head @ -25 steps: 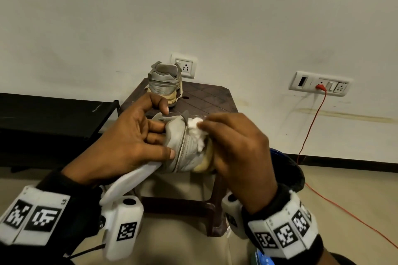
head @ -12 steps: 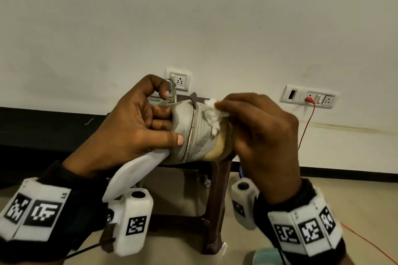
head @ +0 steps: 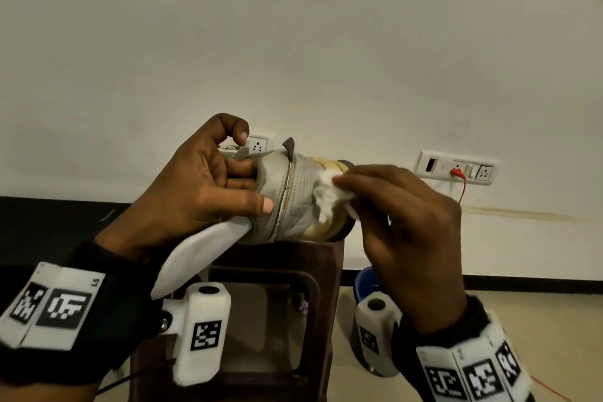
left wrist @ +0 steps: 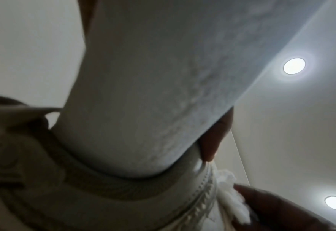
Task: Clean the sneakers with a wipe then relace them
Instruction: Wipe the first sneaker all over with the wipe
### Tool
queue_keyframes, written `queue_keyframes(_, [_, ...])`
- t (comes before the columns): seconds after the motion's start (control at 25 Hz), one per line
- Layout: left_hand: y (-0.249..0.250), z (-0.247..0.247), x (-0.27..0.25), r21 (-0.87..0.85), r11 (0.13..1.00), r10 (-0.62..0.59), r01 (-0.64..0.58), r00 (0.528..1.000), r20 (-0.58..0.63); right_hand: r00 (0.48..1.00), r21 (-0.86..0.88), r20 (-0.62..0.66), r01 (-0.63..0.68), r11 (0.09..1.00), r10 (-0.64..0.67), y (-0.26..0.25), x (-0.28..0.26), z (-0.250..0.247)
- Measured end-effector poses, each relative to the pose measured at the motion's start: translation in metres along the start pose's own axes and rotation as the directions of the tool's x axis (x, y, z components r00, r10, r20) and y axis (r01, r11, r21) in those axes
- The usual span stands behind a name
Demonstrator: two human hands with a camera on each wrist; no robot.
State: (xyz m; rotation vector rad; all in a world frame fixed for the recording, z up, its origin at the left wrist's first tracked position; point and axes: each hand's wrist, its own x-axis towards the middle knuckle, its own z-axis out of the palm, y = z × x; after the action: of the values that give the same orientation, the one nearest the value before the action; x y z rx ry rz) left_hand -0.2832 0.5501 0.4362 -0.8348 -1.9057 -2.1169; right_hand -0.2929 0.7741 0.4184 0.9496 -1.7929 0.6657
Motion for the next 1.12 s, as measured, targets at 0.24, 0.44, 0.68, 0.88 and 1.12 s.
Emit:
queue_keyframes(0.24, [-0.004, 0.014, 0.022, -0.038, 0.999, 0.022, -0.022, 1.000, -0.005, 0.984, 0.073, -0.170, -0.044, 0.996, 0.056, 0.006, 0.029, -0.017])
queue_keyframes(0.44, [-0.006, 0.029, 0.030, -0.019, 0.999, 0.035, -0.037, 0.996, -0.084, 0.982, 0.071, -0.165, -0.084, 0.994, 0.095, 0.015, 0.039, -0.016])
queue_keyframes(0.68, [-0.009, 0.046, 0.026, 0.139, 0.976, 0.194, -0.166, 0.956, -0.219, 0.993, -0.084, -0.111, -0.052, 0.995, 0.042, 0.015, 0.037, -0.018])
queue_keyframes(0.88, [-0.004, 0.043, 0.019, 0.130, 0.979, 0.186, -0.158, 0.949, -0.252, 1.000, -0.170, -0.016, 0.002, 0.986, -0.005, 0.003, -0.003, -0.017])
queue_keyframes(1.12, [-0.006, 0.028, -0.002, 0.024, 0.998, 0.059, -0.056, 0.985, -0.162, 0.997, -0.084, -0.069, -0.041, 0.996, 0.036, -0.003, 0.004, -0.020])
